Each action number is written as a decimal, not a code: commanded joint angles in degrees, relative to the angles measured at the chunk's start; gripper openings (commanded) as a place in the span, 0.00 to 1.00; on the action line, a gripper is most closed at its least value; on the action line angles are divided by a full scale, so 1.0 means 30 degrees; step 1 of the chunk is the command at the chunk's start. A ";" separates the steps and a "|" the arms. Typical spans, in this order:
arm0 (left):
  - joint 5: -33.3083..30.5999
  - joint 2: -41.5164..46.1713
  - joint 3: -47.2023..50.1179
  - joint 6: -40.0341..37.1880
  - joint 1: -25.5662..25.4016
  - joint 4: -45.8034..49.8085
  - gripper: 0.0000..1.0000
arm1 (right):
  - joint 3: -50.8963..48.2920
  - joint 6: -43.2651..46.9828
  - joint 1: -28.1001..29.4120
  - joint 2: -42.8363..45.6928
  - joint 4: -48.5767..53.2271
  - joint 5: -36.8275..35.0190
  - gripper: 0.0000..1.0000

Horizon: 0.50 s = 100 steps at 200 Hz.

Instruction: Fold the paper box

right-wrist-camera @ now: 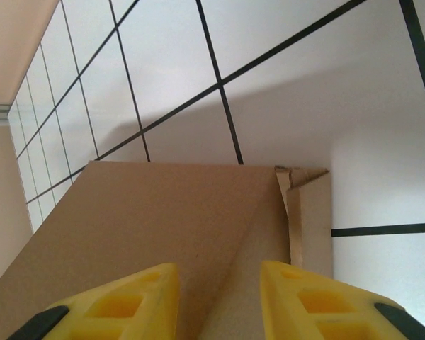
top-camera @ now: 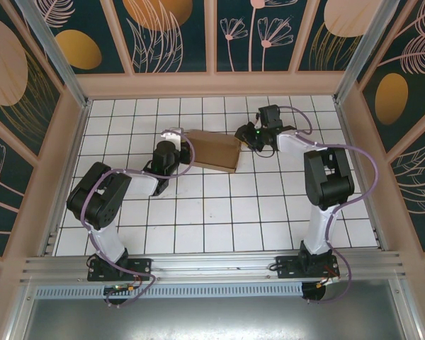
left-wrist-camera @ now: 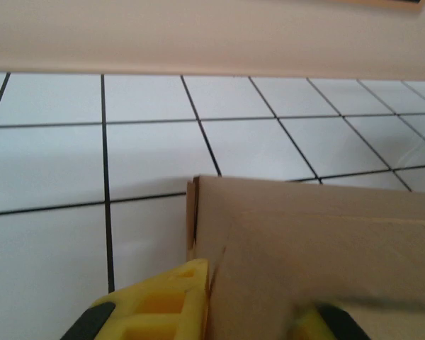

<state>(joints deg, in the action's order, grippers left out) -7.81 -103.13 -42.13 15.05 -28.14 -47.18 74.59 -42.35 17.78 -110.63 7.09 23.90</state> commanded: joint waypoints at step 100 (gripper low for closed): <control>0.0755 0.3525 0.2881 0.1190 -0.0141 0.0911 0.28 | 0.0257 0.0306 0.0059 -0.0451 -0.0001 -0.0145 0.41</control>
<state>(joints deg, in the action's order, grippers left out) -6.26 -95.96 -36.64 16.64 -28.14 -44.34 74.30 -42.33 17.78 -111.18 7.14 23.88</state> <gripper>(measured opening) 0.274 0.399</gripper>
